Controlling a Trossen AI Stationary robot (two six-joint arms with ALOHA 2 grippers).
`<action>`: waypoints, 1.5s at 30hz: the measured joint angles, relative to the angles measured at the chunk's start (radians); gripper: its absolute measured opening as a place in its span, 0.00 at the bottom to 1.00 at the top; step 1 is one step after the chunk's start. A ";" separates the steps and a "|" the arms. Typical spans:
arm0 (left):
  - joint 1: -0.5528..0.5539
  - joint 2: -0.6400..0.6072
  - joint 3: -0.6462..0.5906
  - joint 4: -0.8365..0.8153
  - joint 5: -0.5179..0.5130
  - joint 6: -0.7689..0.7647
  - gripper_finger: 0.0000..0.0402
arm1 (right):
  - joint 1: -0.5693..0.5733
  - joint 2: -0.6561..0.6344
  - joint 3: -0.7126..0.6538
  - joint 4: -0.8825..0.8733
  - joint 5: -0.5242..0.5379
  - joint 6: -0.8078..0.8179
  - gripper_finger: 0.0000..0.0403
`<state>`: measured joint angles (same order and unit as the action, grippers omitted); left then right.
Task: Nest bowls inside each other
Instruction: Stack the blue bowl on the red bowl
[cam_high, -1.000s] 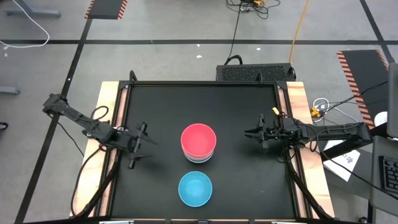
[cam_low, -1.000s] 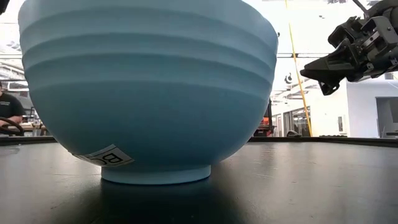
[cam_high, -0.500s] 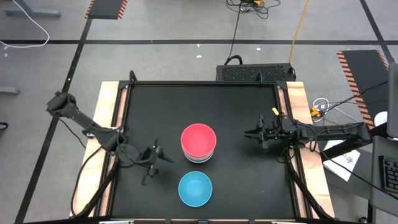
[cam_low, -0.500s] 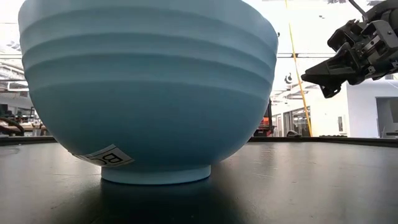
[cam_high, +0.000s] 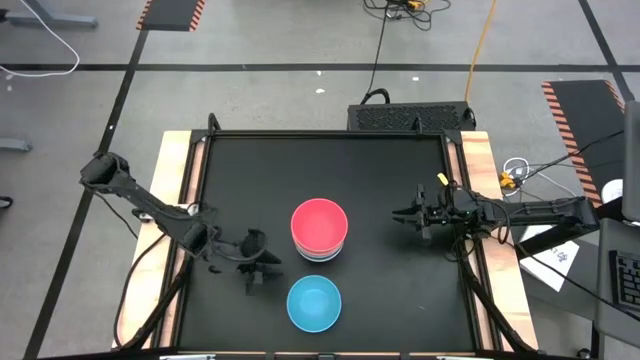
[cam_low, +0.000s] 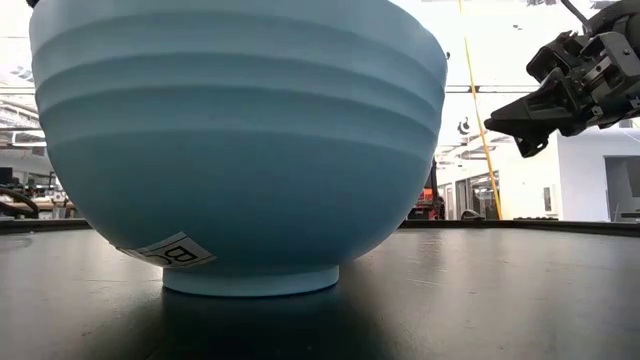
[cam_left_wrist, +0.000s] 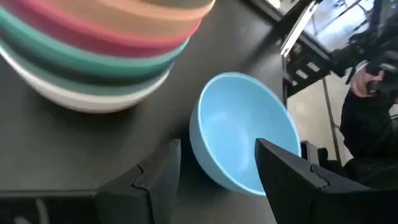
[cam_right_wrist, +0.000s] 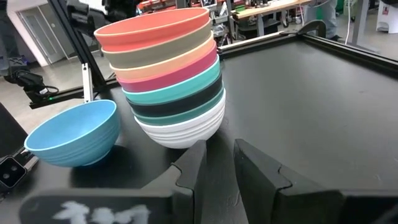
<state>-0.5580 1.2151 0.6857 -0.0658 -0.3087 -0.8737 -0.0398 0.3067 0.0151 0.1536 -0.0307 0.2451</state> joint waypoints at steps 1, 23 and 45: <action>0.005 0.018 0.001 -0.001 0.012 -0.020 0.52 | 0.000 0.000 0.000 0.000 0.000 -0.001 0.18; 0.019 0.296 0.477 -0.525 0.174 0.147 0.52 | 0.000 0.000 0.000 -0.014 0.000 -0.007 0.18; 0.048 0.290 0.478 -0.449 0.171 0.156 0.52 | 0.000 0.000 0.000 -0.017 -0.027 -0.006 0.18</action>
<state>-0.5099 1.5051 1.1633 -0.5150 -0.1379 -0.7174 -0.0395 0.3069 0.0151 0.1364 -0.0582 0.2390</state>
